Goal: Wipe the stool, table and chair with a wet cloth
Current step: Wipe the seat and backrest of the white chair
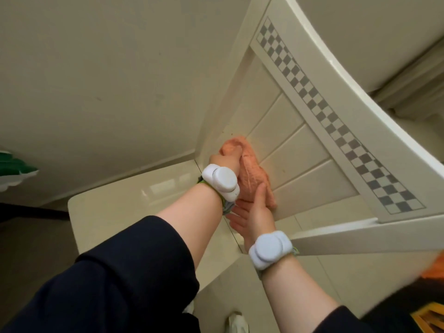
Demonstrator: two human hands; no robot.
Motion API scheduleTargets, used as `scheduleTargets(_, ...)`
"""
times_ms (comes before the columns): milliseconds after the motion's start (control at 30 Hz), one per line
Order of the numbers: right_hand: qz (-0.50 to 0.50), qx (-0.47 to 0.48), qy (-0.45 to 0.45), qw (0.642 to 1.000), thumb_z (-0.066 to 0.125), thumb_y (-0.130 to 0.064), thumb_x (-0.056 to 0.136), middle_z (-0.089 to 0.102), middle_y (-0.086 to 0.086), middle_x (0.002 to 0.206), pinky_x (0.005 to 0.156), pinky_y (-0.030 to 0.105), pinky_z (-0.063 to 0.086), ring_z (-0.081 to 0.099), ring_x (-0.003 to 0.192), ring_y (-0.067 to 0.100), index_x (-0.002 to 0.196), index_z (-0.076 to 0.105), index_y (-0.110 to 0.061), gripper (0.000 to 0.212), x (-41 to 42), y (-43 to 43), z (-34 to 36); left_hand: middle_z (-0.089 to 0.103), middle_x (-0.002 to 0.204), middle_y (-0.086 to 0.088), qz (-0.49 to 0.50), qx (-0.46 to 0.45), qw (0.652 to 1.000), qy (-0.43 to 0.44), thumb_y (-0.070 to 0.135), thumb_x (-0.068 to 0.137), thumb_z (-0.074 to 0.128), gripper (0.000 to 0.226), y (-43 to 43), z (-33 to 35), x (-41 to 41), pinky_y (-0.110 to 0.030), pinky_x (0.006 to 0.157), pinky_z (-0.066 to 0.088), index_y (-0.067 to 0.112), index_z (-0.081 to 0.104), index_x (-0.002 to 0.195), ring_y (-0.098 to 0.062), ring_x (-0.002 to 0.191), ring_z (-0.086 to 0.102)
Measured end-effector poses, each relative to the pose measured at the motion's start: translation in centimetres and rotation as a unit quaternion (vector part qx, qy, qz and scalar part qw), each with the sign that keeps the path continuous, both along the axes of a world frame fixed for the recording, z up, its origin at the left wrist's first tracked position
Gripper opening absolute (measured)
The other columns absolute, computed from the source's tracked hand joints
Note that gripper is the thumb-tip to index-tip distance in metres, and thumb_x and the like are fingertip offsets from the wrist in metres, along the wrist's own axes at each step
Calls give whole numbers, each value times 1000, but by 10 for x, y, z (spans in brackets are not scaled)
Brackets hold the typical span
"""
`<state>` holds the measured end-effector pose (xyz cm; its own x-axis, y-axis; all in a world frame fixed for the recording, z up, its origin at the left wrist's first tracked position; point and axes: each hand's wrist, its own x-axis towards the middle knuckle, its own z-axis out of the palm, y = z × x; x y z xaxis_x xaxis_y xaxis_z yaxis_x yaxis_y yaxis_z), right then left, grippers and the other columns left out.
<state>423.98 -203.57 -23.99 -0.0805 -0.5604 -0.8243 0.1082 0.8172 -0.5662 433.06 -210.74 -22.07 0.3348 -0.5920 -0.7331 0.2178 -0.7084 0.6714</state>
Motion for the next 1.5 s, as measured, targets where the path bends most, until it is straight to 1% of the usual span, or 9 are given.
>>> scheduleTargets(133, -101, -16, -130, 986, 41, -61, 89, 62, 9, 102, 67, 25, 48, 64, 82, 14, 119, 52, -10, 60, 7, -9, 12, 59, 73, -2, -51, -20, 998, -28, 44, 90, 50, 34, -2, 0, 7, -31, 77, 49, 14, 54, 74, -28, 84, 60)
scheduleTargets(267, -126, -107, -126, 978, 48, -54, 90, 67, 6, 101, 71, 25, 52, 71, 76, 11, 113, 56, -14, 47, 12, -21, 33, 66, 105, -11, -47, -98, 993, -40, 51, 87, 52, 45, -11, 21, 13, -36, 89, 52, 12, 60, 108, -29, 97, 64)
scheduleTargets(367, -140, -172, -112, 969, 49, -54, 90, 71, 6, 93, 70, 27, 53, 72, 71, 11, 102, 62, -12, 45, 11, -32, 51, 68, 100, -9, -3, -191, 982, -15, 46, 84, 61, 32, -22, 41, 7, -42, 91, 53, 15, 61, 95, -27, 97, 65)
scheduleTargets(500, -138, -193, -108, 965, 49, -55, 89, 75, -2, 74, 64, 26, 54, 73, 71, 12, 90, 65, -14, 45, 7, -39, 57, 62, 77, 7, -2, -247, 967, -63, 41, 84, 63, 21, -29, 50, 0, -27, 71, 51, 23, 54, 79, -17, 77, 63)
scheduleTargets(700, -57, -109, -41, 992, 45, -54, 91, 72, -5, 63, 61, 26, 51, 70, 57, 9, 83, 62, -15, 43, 9, -33, 18, 64, 85, -2, -50, -186, 973, -131, 38, 86, 61, 22, -23, 7, 11, -30, 71, 45, 18, 53, 84, -22, 78, 58)
scheduleTargets(900, 3, 10, -50, 999, 39, -54, 94, 67, 2, 84, 64, 26, 49, 66, 73, 15, 95, 55, -14, 44, 14, -23, -12, 58, 75, 0, -124, -71, 980, -138, 38, 91, 52, 29, -8, -25, 25, -27, 69, 38, 22, 46, 68, -26, 76, 54)
scheduleTargets(1133, -84, -130, -32, 987, 47, -50, 93, 74, -1, 68, 74, 33, 56, 70, 75, 17, 78, 67, -15, 43, 13, -37, 32, 53, 68, 12, -45, -184, 972, -138, 35, 85, 58, 24, -24, 21, 9, -25, 59, 37, 25, 45, 68, -15, 66, 54)
scheduleTargets(1333, -92, -204, -31, 974, 46, -52, 92, 74, -2, 67, 56, 24, 54, 71, 63, 10, 78, 67, -16, 44, 15, -50, 60, 53, 68, 18, -29, -278, 951, -132, 39, 84, 59, 16, -35, 48, 9, -16, 52, 37, 30, 48, 79, 4, 59, 50)
scheduleTargets(1500, -42, -91, -25, 995, 42, -51, 94, 71, 3, 76, 61, 26, 50, 68, 64, 14, 85, 63, -14, 43, 18, -39, 26, 63, 91, -2, -98, -173, 973, -118, 33, 91, 55, 16, -23, 9, 21, -24, 71, 41, 19, 53, 98, -23, 88, 61)
